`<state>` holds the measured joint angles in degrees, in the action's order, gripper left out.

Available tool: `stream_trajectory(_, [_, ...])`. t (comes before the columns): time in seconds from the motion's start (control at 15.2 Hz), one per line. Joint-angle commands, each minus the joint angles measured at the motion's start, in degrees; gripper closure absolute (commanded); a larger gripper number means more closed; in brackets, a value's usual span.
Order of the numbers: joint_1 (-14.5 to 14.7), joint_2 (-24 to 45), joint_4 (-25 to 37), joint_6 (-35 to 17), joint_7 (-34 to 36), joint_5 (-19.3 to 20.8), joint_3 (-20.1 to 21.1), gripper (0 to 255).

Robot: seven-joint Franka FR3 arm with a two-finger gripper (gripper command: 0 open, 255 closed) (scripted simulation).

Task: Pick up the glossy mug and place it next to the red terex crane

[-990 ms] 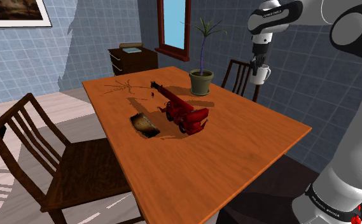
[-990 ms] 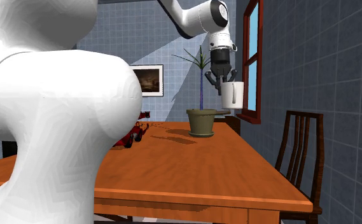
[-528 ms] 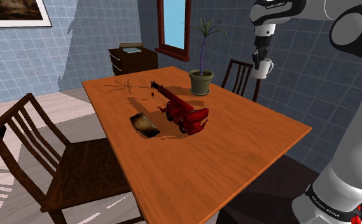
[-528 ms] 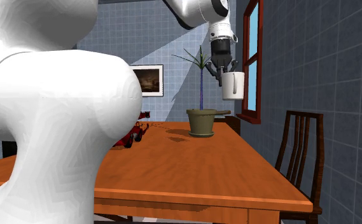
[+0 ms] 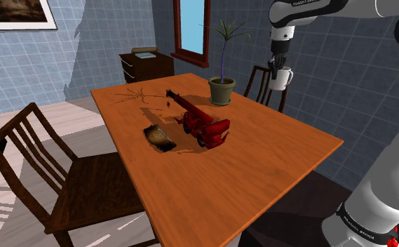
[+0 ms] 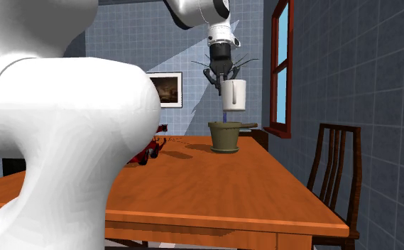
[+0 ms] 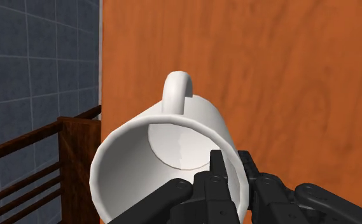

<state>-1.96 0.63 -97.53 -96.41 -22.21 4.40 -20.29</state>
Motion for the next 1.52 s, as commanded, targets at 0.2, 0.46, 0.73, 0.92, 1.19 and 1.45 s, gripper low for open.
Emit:
stream_trajectory(0.2, [3.4,-5.0,-5.3,0.1,7.5,1.3,3.7,255])
stream_trajectory(0.46, [6.0,-7.6,-8.1,0.3,13.2,1.4,6.9,255])
stream_trajectory(0.73, [8.4,-9.2,-9.8,0.6,18.9,1.0,10.1,255])
stream_trajectory(0.92, [10.2,-9.7,-10.3,0.9,23.0,0.4,12.5,255])
stream_trajectory(1.19, [12.2,-9.7,-10.3,1.2,27.7,-0.3,15.3,255])
stream_trajectory(1.45, [12.2,-9.8,-13.5,-1.8,27.8,-0.2,15.3,255])
